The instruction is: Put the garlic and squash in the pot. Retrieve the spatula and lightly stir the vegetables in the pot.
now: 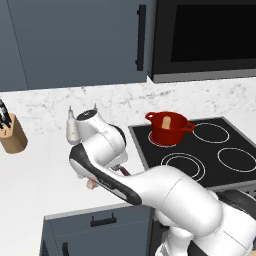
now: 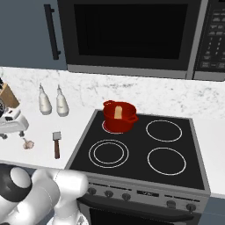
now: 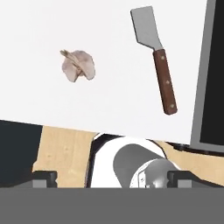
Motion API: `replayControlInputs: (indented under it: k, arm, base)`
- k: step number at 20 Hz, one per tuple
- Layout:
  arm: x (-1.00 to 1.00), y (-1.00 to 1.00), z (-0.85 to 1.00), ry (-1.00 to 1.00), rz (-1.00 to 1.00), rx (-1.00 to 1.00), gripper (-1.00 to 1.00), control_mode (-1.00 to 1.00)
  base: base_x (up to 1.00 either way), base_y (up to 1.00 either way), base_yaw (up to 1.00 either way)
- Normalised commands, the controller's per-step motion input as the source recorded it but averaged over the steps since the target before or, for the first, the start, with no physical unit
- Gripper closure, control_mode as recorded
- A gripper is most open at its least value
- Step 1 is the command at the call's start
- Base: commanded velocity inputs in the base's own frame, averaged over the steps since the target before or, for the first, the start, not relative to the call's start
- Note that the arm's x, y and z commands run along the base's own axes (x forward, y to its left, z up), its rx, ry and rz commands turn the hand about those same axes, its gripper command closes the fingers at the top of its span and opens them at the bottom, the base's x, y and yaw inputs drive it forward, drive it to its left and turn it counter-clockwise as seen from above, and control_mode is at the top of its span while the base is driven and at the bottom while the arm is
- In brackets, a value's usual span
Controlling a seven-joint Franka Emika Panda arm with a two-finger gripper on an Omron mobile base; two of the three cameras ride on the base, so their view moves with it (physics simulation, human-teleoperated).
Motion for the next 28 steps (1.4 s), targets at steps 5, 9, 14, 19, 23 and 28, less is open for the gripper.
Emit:
replayControlInputs:
  k: [5,9,14,19,23,28]
  arm:
    - [0.08,0.12,-0.58,0.00,0.02,-0.05,-1.00,-1.00]
    - [0.35,0.13,-0.48,0.00,0.02,-0.01,-1.00,-1.00]
    - [0.42,0.08,-0.41,0.00,0.00,0.00,-1.00,-1.00]
    - [0.37,0.02,-0.41,0.00,0.00,0.00,-1.00,-1.00]
    - [0.33,0.03,-0.34,0.00,0.00,0.00,-1.00,-1.00]
    - [0.30,0.12,-0.27,0.00,0.00,0.00,-1.00,-1.00]
  base:
    - [0.00,0.00,0.00]
    - [0.00,0.00,0.00]
    - [0.00,0.00,0.00]
    - [0.00,0.00,0.00]
    - [0.00,0.00,0.00]
    - [0.00,0.00,0.00]
